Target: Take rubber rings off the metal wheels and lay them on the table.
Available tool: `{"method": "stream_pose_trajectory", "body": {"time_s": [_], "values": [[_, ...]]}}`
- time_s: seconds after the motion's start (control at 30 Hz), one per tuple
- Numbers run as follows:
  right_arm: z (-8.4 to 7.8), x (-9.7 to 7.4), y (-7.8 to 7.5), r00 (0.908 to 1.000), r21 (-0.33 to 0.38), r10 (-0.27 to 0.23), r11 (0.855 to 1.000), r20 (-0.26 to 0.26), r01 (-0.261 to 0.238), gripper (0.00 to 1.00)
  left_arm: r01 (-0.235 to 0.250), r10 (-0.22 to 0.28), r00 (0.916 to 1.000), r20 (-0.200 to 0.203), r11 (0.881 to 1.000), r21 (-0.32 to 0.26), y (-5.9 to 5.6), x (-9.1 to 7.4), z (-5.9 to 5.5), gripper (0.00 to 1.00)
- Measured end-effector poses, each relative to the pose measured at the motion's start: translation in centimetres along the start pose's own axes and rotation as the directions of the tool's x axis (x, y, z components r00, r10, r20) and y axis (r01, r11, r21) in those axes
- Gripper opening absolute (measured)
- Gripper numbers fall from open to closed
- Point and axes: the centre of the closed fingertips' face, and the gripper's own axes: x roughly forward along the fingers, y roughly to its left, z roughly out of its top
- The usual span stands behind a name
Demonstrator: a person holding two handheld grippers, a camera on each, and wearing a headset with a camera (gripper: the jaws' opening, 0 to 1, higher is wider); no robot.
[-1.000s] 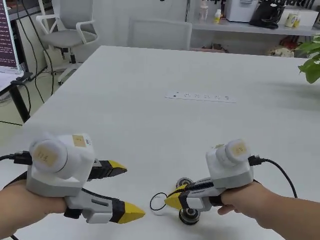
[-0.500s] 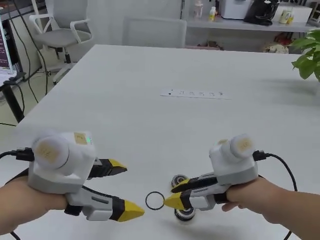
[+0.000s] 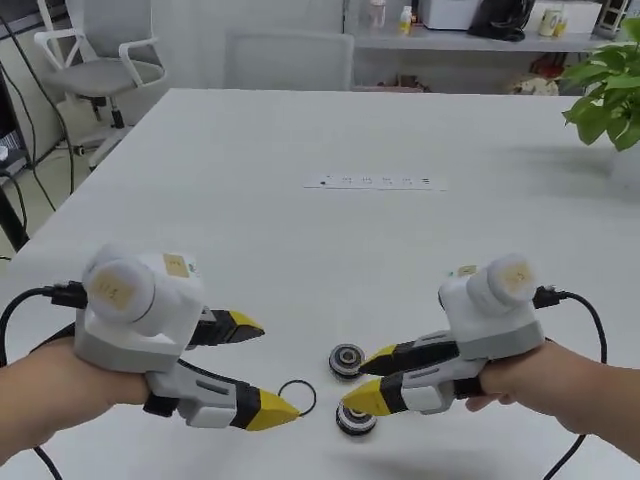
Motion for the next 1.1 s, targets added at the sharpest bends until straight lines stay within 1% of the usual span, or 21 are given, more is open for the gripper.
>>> {"method": "stream_pose_trajectory", "body": {"time_s": [0.07,0.23,0.43,0.57,0.6,0.73,0.9,1.03,1.1], "values": [[-0.4,-0.4,-0.1,1.0000,-0.014,-0.001,1.000,-0.008,0.000,0.34,0.011,-0.011,0.9999,-0.007,1.000,0.008,-0.3,0.5,0.2,0.62],[-1.2,-1.0,-0.1,0.9998,-0.042,0.005,0.999,-0.021,-0.006,0.36,0.032,-0.031,0.9994,-0.017,0.999,0.020,-0.4,1.5,0.4,0.61],[-1.9,-1.1,-0.4,0.9992,-0.066,0.004,0.998,-0.039,-0.007,0.36,0.055,-0.054,0.9980,-0.034,0.998,0.042,-0.8,2.8,0.4,0.58],[-2.4,-1.0,-0.4,0.9984,-0.100,0.006,0.995,-0.056,-0.012,0.36,0.065,-0.063,0.9972,-0.039,0.997,0.049,-1.0,3.6,0.4,0.54],[-2.7,-0.9,-0.5,0.9978,-0.116,0.005,0.993,-0.067,-0.013,0.36,0.071,-0.069,0.9967,-0.043,0.996,0.051,-1.1,3.8,0.4,0.54],[-3.3,-0.7,-0.6,0.9967,-0.152,0.003,0.988,-0.081,-0.015,0.35,0.097,-0.093,0.9940,-0.057,0.993,0.061,-1.7,4.5,0.1,0.52],[-3.9,-0.3,-0.6,0.9957,-0.162,0.009,0.986,-0.092,-0.024,0.34,0.121,-0.116,0.9907,-0.071,0.991,0.065,-2.4,5.4,-0.2,0.49],[-4.0,-0.1,-0.5,0.9959,-0.173,0.010,0.985,-0.090,-0.026,0.34,0.138,-0.133,0.9878,-0.081,0.988,0.066,-2.9,6.1,-0.4,0.47],[-4.1,0.0,-0.6,0.9959,-0.175,0.011,0.984,-0.089,-0.026,0.34,0.144,-0.137,0.9868,-0.086,0.987,0.072,-3.1,6.5,-0.5,0.45]]}}
